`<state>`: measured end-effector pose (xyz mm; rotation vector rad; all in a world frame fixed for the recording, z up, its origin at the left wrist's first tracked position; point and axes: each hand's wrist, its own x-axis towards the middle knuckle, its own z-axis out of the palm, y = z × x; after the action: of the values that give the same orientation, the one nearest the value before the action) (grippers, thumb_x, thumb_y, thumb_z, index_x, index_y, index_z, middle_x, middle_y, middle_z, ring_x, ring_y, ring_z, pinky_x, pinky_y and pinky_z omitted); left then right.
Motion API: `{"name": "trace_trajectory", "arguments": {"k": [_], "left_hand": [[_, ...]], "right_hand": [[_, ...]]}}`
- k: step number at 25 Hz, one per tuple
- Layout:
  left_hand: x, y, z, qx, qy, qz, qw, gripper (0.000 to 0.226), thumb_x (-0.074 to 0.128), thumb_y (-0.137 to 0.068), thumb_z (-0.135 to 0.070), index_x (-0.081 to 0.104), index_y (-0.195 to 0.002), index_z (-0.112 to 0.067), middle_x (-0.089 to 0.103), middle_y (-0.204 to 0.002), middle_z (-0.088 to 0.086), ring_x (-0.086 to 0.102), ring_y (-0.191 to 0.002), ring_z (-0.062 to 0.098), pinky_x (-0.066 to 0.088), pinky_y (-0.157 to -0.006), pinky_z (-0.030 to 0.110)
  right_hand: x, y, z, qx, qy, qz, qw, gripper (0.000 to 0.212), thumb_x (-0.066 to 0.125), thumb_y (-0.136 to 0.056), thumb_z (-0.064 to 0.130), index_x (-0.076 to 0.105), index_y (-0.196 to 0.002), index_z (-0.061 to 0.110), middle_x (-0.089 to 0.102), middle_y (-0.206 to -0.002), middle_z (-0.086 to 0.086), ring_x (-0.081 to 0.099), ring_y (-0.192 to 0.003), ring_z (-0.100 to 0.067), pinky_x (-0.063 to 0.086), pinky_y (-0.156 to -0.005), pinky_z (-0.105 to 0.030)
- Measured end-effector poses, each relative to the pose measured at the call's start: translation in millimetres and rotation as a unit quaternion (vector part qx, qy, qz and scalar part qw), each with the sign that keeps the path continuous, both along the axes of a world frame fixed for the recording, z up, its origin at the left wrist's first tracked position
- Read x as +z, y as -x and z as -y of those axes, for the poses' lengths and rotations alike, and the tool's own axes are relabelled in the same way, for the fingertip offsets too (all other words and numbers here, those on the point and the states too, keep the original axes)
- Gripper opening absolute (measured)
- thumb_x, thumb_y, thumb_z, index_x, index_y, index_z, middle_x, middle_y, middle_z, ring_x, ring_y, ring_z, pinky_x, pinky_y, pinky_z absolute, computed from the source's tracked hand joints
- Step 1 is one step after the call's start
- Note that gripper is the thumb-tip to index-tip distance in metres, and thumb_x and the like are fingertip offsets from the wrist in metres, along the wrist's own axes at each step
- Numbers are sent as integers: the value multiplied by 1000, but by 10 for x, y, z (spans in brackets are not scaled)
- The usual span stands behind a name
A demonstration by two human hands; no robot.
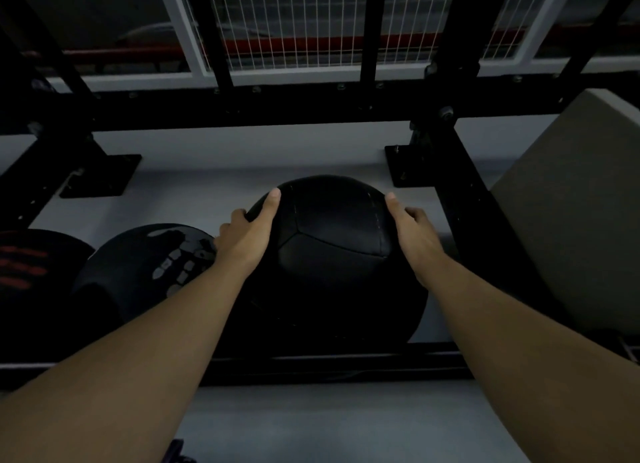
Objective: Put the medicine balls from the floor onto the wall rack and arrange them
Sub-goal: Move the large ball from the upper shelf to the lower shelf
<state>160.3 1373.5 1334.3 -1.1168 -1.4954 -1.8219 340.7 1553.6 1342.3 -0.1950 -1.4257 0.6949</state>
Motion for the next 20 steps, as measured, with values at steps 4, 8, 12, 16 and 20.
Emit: {"name": "trace_trajectory", "arguments": {"k": [4, 8, 12, 16, 20], "left_hand": [[-11, 6, -103, -29, -58, 26, 998, 101, 41, -80, -97, 48, -153, -28, 53, -154, 14, 51, -140, 42, 43, -119, 57], [-8, -1, -99, -43, -67, 29, 996, 97, 48, -80, -93, 50, -151, -26, 52, -155, 13, 51, -141, 42, 42, -119, 57], [-111, -50, -59, -71, -95, 8, 993, 99, 53, -71, -93, 54, -146, -28, 54, -152, 9, 52, -140, 37, 44, -119, 56], [-291, 3, 10, -137, -211, -39, 967, 88, 59, -68, -86, 65, -133, -28, 59, -148, 11, 57, -137, 31, 44, -121, 53], [-315, -22, 149, -208, -174, -18, 962, 116, 62, -58, -100, 53, -152, -31, 60, -153, 3, 59, -138, 25, 45, -122, 49]], "right_hand": [[4, -4, -20, 13, 9, 24, 1000, 113, 41, -69, 96, 47, -156, 26, 53, -156, -13, 51, -141, -38, 40, -119, -54], [-31, -24, -33, 40, 1, 21, 999, 100, 49, -79, 88, 46, -157, 25, 57, -151, -12, 57, -134, -37, 44, -116, -52], [-155, -65, -28, 59, -27, -6, 998, 97, 57, -78, 84, 45, -156, 28, 59, -146, -9, 59, -131, -32, 47, -114, -50], [-324, -257, -89, 109, -67, -79, 989, 91, 61, -73, 86, 56, -144, 29, 67, -131, 0, 65, -120, -20, 54, -99, -39], [-308, -334, -57, 182, -48, -27, 982, 97, 57, -77, 87, 48, -155, 30, 63, -146, -6, 61, -133, -30, 47, -114, -50]]}}
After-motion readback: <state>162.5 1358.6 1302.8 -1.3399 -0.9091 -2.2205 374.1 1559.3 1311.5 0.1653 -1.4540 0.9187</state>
